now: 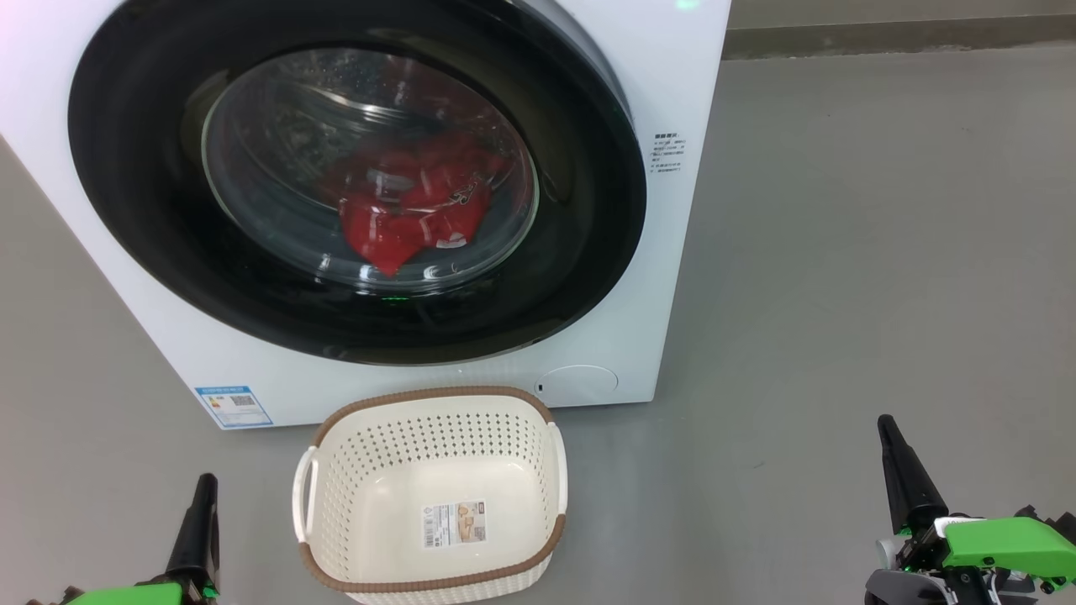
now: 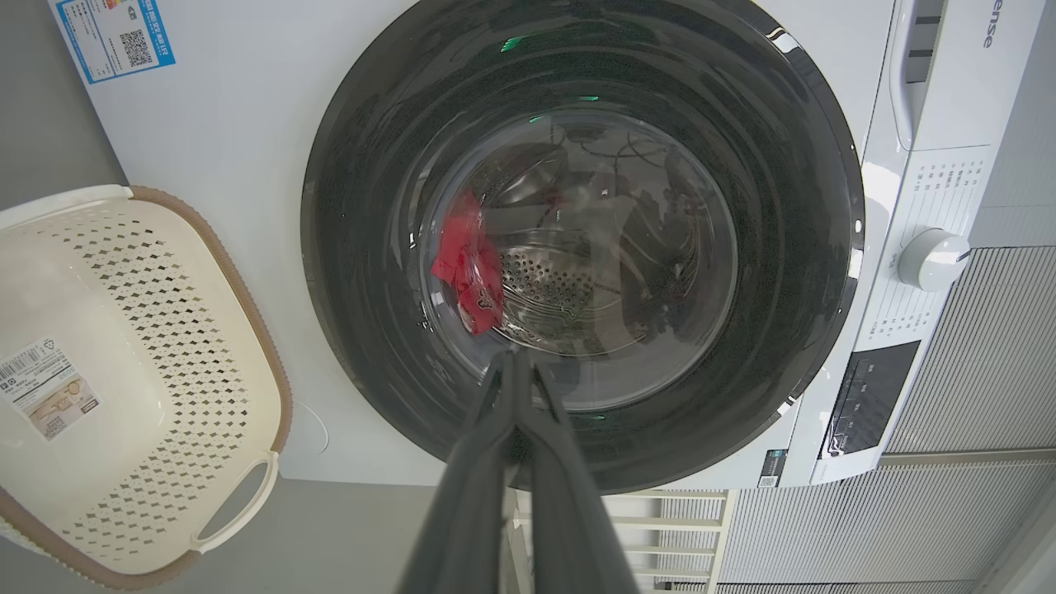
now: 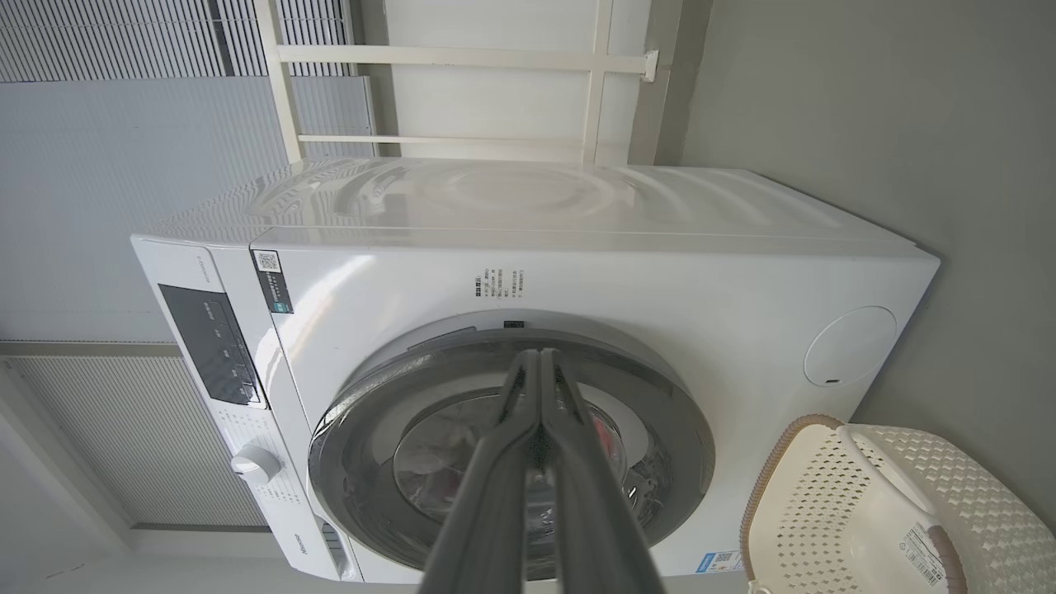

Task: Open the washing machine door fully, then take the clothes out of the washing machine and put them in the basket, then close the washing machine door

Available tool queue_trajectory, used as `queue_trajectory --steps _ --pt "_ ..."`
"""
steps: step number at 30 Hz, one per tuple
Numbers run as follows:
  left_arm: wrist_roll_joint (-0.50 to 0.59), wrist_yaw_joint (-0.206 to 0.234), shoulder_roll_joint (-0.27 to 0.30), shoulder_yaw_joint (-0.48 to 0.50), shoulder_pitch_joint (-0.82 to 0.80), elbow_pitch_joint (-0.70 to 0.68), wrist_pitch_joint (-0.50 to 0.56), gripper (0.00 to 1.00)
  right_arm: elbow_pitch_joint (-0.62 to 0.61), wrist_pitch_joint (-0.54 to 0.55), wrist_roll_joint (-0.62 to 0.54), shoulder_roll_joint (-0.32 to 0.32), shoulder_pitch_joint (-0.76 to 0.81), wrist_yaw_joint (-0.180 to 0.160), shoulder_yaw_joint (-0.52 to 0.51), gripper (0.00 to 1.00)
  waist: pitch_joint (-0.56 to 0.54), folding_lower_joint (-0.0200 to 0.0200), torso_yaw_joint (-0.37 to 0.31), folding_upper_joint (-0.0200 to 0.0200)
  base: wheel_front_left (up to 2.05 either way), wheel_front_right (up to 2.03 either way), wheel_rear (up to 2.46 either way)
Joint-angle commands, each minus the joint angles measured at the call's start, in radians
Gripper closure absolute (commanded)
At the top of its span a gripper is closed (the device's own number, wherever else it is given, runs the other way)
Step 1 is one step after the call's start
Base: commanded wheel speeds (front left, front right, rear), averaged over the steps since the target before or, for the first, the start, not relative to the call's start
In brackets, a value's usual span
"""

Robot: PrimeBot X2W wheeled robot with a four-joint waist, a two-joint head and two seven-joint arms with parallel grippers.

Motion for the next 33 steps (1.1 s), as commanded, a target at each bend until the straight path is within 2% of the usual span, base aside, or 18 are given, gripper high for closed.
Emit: queue_trajectory --steps 1,33 --pt "0.0 -0.012 0.016 0.031 -0.038 -0.02 0.003 1.0 -0.03 0.007 0.004 -0.003 -0.008 -0.001 0.023 1.0 0.0 0.0 0.0 0.0 0.0 0.0 0.0" --pt "0.0 -0.012 0.016 0.031 -0.038 -0.02 0.003 1.0 -0.03 0.007 0.004 -0.003 -0.008 -0.001 0.023 1.0 0.0 0.0 0.0 0.0 0.0 0.0 0.0"
